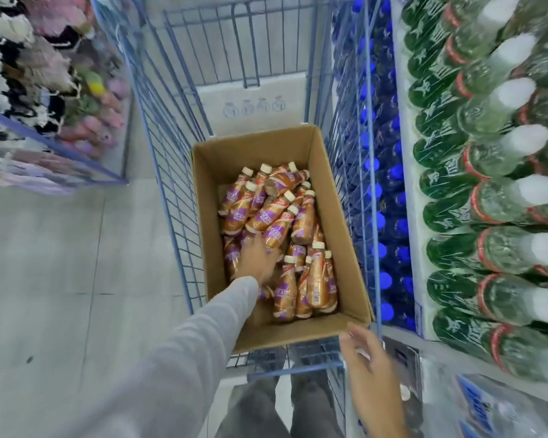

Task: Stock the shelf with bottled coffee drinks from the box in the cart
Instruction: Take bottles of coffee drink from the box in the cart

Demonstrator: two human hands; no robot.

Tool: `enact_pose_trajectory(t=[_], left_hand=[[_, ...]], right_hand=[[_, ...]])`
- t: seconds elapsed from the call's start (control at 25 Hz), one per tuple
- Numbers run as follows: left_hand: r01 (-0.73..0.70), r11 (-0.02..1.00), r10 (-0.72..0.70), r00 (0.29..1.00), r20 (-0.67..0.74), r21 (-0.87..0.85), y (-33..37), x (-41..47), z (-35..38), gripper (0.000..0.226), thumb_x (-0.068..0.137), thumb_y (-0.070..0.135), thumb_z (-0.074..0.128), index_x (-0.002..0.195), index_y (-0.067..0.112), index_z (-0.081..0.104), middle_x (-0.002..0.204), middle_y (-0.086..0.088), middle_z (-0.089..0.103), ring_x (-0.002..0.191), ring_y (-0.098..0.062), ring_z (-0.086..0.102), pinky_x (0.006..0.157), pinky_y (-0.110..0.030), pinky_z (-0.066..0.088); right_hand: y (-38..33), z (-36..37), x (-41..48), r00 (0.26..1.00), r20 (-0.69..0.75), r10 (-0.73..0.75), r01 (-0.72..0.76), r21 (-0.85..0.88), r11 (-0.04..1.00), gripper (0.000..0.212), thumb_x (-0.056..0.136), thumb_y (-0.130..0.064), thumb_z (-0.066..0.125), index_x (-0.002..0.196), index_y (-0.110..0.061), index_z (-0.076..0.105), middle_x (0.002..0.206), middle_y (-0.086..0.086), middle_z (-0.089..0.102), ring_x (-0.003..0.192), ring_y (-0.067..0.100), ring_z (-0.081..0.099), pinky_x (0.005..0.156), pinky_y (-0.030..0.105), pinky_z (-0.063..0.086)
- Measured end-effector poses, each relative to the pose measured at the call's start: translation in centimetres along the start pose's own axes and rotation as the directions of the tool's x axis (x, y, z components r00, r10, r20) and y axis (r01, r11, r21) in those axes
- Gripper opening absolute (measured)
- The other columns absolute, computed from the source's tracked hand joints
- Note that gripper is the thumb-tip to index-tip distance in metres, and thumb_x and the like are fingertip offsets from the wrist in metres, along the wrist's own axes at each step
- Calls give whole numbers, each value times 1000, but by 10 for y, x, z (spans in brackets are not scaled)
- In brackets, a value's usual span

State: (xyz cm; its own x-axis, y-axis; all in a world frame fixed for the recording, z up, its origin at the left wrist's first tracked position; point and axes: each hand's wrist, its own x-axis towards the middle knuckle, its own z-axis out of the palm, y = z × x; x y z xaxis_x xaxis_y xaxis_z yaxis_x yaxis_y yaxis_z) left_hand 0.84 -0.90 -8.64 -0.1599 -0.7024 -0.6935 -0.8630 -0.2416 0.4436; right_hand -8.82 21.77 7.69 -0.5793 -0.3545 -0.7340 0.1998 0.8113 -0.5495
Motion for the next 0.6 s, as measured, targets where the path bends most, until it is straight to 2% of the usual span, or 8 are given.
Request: enact_pose_trajectory(t=[0.12,0.28,0.36,0.48,0.6], left_hand=[[52,996,-55,998,41,71,-3,45,20,82,95,44,64,158,14,21,160,-16,32,146,-37,34,118,-51,34],[66,994,-66,998,-6,86,-10,72,44,92,91,37,72,159,9,16,158,-16,37,143,-37,41,116,-51,38],[81,996,-80,997,-20,27,-11,71,45,87,92,32,71,158,12,18,157,-13,40,141,-35,44,115,-51,40],[56,988,-60,998,-23,-144,-12,43,34,75,89,31,75,149,15,34,146,-6,51,133,-28,52,113,-47,43],[25,941,-39,999,-34,-337,-15,-15,10,67,86,41,78,139,19,44,128,3,61,116,-19,60,96,-33,50]], right_hand=[[12,6,14,998,-8,55,-54,35,998,17,96,-33,66,113,-32,67,116,-18,65,111,3,58,98,28,41],[23,10,25,990,-24,141,-140,55,989,13,94,-30,69,107,-32,69,118,-12,66,113,10,60,101,29,41],[23,8,31,992,11,127,-127,4,992,14,96,-35,66,110,-37,66,119,-16,64,114,5,59,101,29,41],[11,5,39,994,77,72,-63,-106,992,26,98,-46,59,123,-39,61,124,-22,61,119,3,56,106,32,43],[-7,13,60,992,127,-6,28,-167,986,30,100,-46,56,128,-36,58,124,-22,61,119,4,57,101,31,47]])
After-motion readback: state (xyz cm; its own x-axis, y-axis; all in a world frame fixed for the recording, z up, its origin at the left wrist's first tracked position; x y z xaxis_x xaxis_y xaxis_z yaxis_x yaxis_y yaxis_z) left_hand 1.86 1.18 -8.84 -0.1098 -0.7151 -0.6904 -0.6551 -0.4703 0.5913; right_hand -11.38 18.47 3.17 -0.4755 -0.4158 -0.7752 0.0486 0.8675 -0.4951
